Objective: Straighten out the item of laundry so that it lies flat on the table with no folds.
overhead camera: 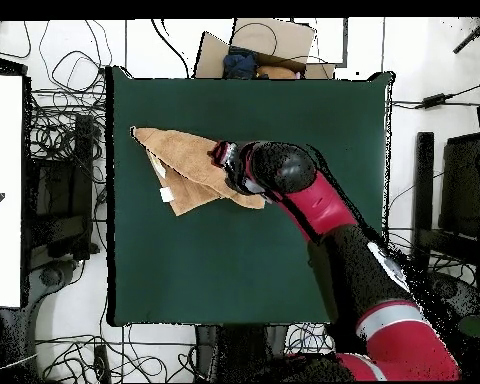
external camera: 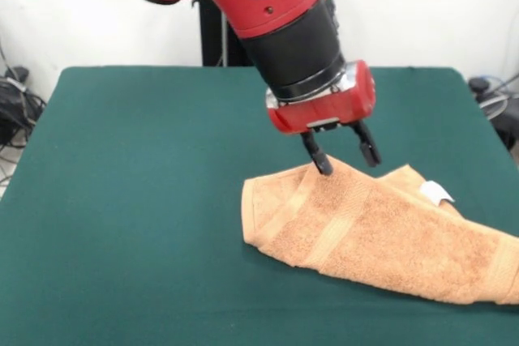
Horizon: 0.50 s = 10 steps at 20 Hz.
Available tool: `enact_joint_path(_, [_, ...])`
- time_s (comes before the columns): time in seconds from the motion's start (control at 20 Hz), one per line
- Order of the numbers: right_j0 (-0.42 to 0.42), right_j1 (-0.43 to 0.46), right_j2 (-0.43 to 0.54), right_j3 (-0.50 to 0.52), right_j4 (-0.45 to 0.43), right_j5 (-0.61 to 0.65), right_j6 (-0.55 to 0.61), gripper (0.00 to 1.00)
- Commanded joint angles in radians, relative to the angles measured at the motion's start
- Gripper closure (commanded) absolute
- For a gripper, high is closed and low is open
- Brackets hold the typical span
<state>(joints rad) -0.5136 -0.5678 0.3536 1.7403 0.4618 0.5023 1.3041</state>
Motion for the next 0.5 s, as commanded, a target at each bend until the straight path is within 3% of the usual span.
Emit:
enact_joint_path(0.05, [0.043,0.017,-0.055,-0.033,0.063,0.051,0.328,0.0])
enact_joint_path(0.35, [0.059,0.034,-0.086,-0.067,0.063,0.081,0.335,0.0])
enact_joint_path(0.5, [0.092,0.057,-0.146,-0.11,0.038,0.122,0.365,0.0])
